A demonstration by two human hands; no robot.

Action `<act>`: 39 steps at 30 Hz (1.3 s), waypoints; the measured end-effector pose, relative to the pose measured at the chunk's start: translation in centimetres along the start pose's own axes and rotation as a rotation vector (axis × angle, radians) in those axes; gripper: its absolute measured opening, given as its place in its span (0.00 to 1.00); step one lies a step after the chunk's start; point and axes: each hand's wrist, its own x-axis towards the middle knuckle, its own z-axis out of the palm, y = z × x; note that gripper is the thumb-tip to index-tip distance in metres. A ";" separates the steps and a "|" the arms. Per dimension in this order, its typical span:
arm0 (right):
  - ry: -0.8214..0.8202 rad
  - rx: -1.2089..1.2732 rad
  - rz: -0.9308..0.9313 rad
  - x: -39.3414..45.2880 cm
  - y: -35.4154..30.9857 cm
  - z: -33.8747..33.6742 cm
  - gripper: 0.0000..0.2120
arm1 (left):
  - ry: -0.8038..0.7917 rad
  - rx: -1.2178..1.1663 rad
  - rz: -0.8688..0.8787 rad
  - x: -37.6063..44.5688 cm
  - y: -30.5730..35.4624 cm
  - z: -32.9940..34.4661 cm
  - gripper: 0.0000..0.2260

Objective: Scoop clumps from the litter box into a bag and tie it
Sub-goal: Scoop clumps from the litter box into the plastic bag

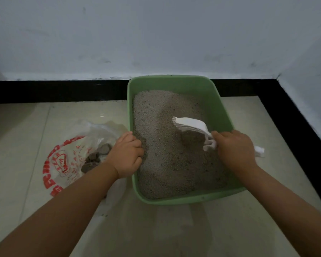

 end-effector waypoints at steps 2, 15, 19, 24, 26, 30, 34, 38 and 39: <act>-0.062 -0.060 -0.003 0.1 0.3 -0.4 0.10 | 0.013 0.012 -0.001 0.1 0.1 -0.1 0.14; -1.285 0.532 0.141 0.3 -5.7 -4.4 0.21 | 0.133 -0.168 -0.108 -0.8 0.1 1.1 0.13; -1.202 0.876 0.458 0.7 -9.1 -3.2 0.06 | 0.179 -0.236 -0.146 -1.0 0.2 1.3 0.10; -0.999 1.043 0.803 2.8 -13.1 0.8 0.27 | 0.208 -0.291 -0.140 -0.9 0.3 1.4 0.09; -0.956 1.065 0.899 4.2 -14.2 2.2 0.22 | 0.209 -0.295 -0.129 -0.9 0.2 1.5 0.09; -0.860 1.077 0.893 6.5 -14.3 3.1 0.15 | 0.209 -0.321 -0.145 -0.9 0.1 1.8 0.08; -0.776 1.156 0.888 9.7 -14.6 4.4 0.14 | 0.227 -0.331 -0.140 -1.0 0.1 2.0 0.08; -0.721 1.212 0.964 11.4 -15.1 5.7 0.18 | 0.237 -0.336 -0.128 -0.9 0.2 2.0 0.05; -0.697 1.224 0.963 11.3 -15.3 5.8 0.19 | 0.239 -0.335 -0.122 -0.9 0.2 1.9 0.04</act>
